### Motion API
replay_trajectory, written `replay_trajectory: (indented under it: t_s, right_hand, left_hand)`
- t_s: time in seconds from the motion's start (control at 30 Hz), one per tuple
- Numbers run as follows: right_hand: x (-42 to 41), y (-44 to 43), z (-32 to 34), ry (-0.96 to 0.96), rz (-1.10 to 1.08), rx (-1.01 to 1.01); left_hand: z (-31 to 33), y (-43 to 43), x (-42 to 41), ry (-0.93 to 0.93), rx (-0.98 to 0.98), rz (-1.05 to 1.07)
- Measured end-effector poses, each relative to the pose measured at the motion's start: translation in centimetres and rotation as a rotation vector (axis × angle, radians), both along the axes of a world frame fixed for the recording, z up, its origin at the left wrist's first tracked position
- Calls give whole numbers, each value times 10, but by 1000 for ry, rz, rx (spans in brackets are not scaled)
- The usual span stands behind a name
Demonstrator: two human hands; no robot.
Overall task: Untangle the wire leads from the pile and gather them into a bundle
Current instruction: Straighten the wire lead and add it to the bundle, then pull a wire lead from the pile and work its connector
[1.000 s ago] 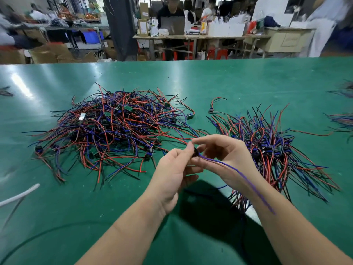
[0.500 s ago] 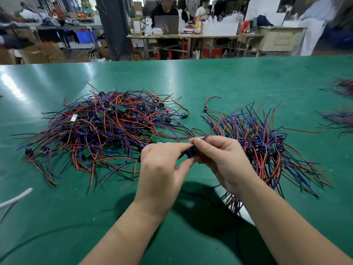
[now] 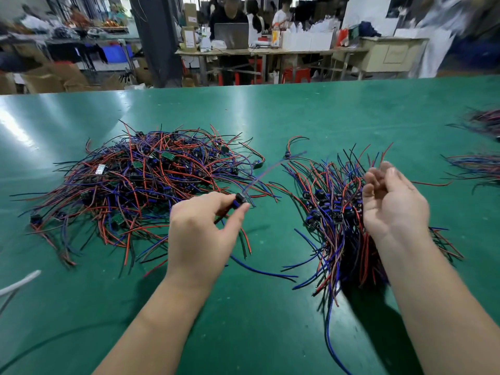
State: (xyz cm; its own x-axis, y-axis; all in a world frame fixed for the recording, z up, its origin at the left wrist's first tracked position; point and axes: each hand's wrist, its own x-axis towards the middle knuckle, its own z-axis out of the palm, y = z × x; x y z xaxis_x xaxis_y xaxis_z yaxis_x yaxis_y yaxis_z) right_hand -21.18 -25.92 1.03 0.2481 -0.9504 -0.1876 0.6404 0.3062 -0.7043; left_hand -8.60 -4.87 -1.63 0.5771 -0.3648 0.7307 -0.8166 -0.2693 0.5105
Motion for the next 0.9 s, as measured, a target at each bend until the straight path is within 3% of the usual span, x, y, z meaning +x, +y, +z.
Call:
replay_trajectory:
  t_s: [0.13, 0.23, 0.3, 0.4, 0.5, 0.57, 0.7, 0.8, 0.9]
  right_hand:
    - [16, 21, -1, 133, 251, -6]
    - [27, 55, -8, 275, 610, -349]
    - [31, 74, -19, 322, 733, -634]
    - [33, 83, -26, 404, 629, -826]
    - [29, 68, -20, 395, 495, -727]
    - [23, 52, -12, 383, 416, -635]
    - [5, 16, 1, 485, 155, -616]
    - [-8, -5, 0, 953, 37, -766]
    - [-14, -12, -3, 1358, -11, -935]
  left_hand:
    - [0, 0, 0, 85, -32, 15]
    - [-2, -3, -5, 93, -13, -2]
    - [-5, -5, -9, 118, 2, -55]
    - [-7, -8, -16, 137, 81, -205]
    - [-7, -9, -20, 115, 215, -356]
    - [-7, -9, -18, 71, 309, -307]
    - [-10, -2, 6, 144, 466, 33]
    - [-17, 9, 26, 269, 701, 313]
    - [-23, 15, 38, 355, 810, 353]
